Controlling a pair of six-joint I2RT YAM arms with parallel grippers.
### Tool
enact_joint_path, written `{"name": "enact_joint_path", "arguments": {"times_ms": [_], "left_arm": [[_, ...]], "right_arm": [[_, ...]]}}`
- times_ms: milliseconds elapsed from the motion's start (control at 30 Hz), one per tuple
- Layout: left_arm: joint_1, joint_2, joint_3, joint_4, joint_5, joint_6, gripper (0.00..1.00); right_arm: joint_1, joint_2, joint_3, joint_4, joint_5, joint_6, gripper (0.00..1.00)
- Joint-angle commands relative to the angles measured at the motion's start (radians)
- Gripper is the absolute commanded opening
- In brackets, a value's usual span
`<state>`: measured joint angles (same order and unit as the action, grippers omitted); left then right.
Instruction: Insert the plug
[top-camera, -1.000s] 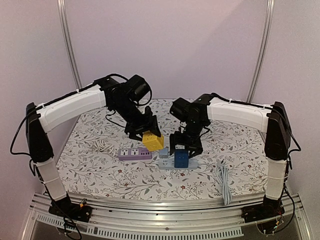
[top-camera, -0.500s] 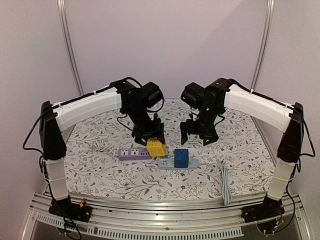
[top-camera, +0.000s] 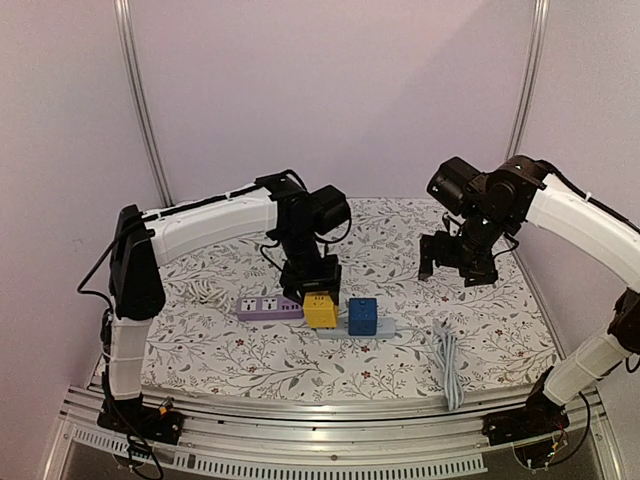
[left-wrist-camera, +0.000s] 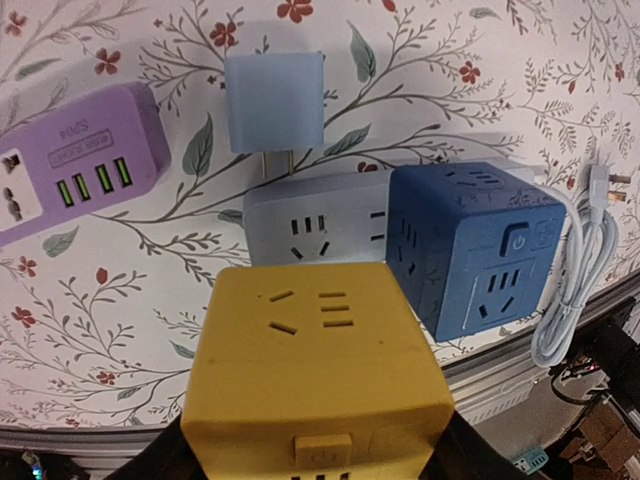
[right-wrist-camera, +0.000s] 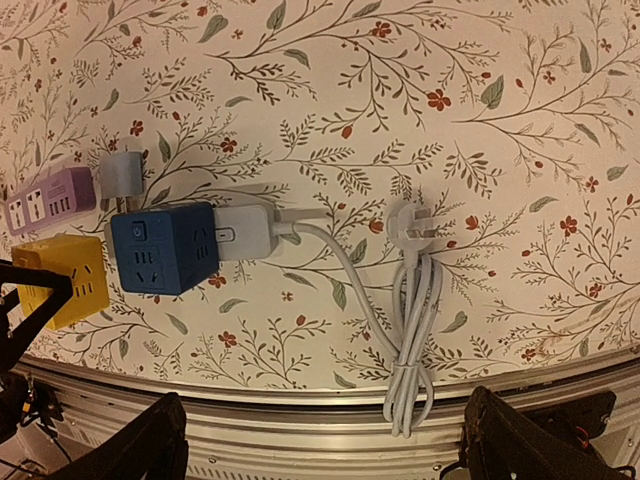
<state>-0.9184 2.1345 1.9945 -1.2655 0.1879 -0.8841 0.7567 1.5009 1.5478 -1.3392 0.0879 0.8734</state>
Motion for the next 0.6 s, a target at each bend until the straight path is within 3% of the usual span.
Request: {"name": "enact_joint_path", "arguments": {"times_ms": [0,567], "left_arm": [[-0.024,0.031,0.029,-0.015,-0.008,-0.019,0.00],[-0.031,0.104,0.079,-0.006,-0.023,0.006,0.00]], "right_arm": [[-0.003,-0.062,-0.067,-0.038,0.035,0.053,0.95],[-0.003,-0.162,-0.135,-0.063,0.051,0.090,0.95]]}}
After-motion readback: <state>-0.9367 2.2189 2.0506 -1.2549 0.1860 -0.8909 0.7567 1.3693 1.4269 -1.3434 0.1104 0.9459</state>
